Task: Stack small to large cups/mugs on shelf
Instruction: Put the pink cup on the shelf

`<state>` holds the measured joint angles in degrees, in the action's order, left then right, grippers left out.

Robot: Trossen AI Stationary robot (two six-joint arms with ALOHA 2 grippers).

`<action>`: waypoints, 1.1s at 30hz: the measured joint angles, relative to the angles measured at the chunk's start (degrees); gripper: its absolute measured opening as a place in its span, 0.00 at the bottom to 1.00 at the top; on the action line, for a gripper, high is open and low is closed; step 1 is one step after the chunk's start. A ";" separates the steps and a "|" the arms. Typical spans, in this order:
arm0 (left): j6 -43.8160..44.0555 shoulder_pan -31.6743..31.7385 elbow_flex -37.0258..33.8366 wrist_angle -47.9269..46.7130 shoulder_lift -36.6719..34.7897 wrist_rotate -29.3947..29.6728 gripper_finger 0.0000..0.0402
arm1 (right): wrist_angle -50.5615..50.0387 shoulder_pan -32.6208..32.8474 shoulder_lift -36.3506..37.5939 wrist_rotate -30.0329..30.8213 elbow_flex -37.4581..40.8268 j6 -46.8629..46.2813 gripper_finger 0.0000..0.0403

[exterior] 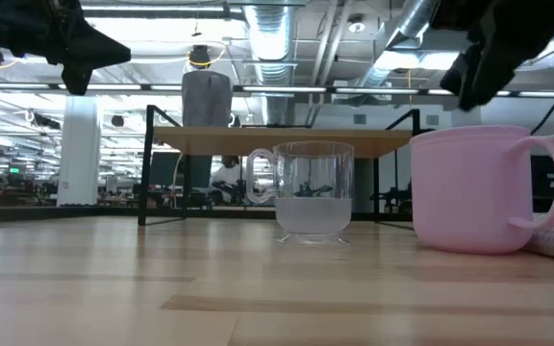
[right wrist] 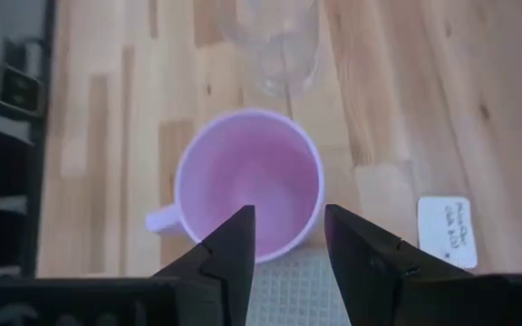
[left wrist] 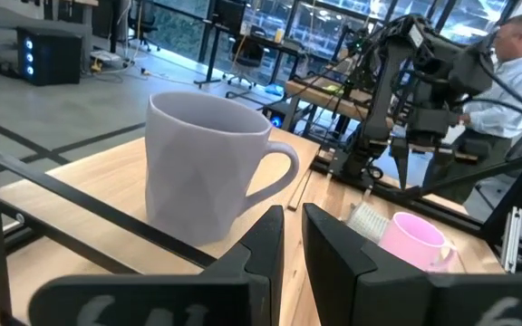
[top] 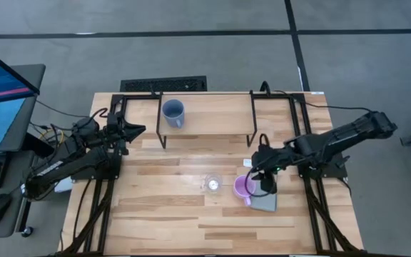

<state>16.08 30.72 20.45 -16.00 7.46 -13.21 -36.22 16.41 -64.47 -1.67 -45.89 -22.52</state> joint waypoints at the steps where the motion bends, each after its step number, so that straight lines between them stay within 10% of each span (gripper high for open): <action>1: 0.00 0.00 0.00 -0.15 0.00 0.00 0.08 | -0.10 0.17 -0.96 0.02 0.00 -0.02 0.39; 33: -1.78 0.00 0.00 -4.52 -0.01 -0.04 0.08 | -3.39 -2.84 -20.01 -1.13 -10.54 9.77 0.40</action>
<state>14.30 30.72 20.45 -20.52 7.46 -13.25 -39.61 13.57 -84.48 -2.80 -56.42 -12.75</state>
